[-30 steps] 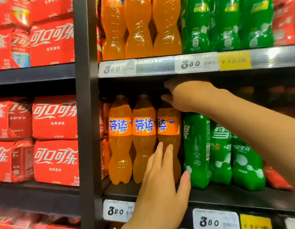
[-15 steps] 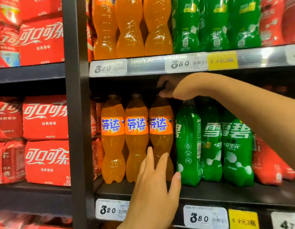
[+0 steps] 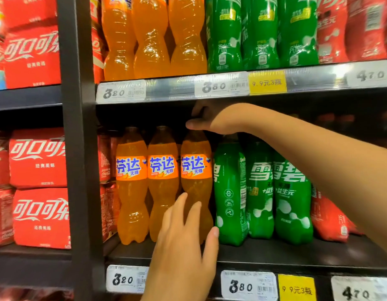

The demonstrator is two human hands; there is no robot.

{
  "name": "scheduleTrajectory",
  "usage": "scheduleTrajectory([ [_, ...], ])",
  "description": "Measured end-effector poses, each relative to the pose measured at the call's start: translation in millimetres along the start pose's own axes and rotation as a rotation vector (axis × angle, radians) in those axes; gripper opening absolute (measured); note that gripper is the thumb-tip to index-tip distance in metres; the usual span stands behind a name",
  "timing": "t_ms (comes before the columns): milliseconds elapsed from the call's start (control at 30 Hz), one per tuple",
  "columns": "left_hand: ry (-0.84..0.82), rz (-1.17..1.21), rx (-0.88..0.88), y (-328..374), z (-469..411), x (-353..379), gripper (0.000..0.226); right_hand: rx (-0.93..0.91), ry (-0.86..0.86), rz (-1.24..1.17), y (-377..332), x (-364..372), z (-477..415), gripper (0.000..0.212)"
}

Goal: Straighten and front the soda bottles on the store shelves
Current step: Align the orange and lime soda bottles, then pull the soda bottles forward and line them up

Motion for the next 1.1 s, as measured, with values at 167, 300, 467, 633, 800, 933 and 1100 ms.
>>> scheduleTrajectory([
  [167, 0.36, 0.039, 0.167, 9, -25, -39, 0.039, 0.026, 0.055, -0.052, 22, -21, 27, 0.044],
  [300, 0.453, -0.059, 0.259, 21, -69, -66, 0.035, 0.066, 0.093, 0.04, 50, -37, 54, 0.043],
  [467, 0.42, -0.305, 0.277, 35, -121, -74, 0.029, 0.106, 0.146, 0.098, 84, -47, 72, 0.041],
  [633, 0.137, -0.271, 0.189, 42, -157, -68, 0.048, 0.075, 0.131, 0.13, 88, -45, 65, 0.034],
  [800, -0.071, -0.18, 0.162, 43, -176, -68, 0.044, 0.064, 0.114, 0.168, 87, -46, 55, 0.029],
  [933, -0.076, -0.05, 0.172, 43, -179, -68, 0.035, 0.035, 0.083, 0.143, 86, -46, 55, 0.029],
  [1100, 0.023, 0.02, 0.169, 46, -181, -67, 0.03, 0.077, 0.109, 0.109, 86, -48, 57, 0.036],
])
Point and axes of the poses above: each hand's wrist, its own z-axis away from the middle knuckle, its own x-axis out of the palm, y = z × x, the point moved 3 cm from there along -z, towards the middle knuckle, and after that the axes turned 12 degrees about -z, right-handed, at the moved point
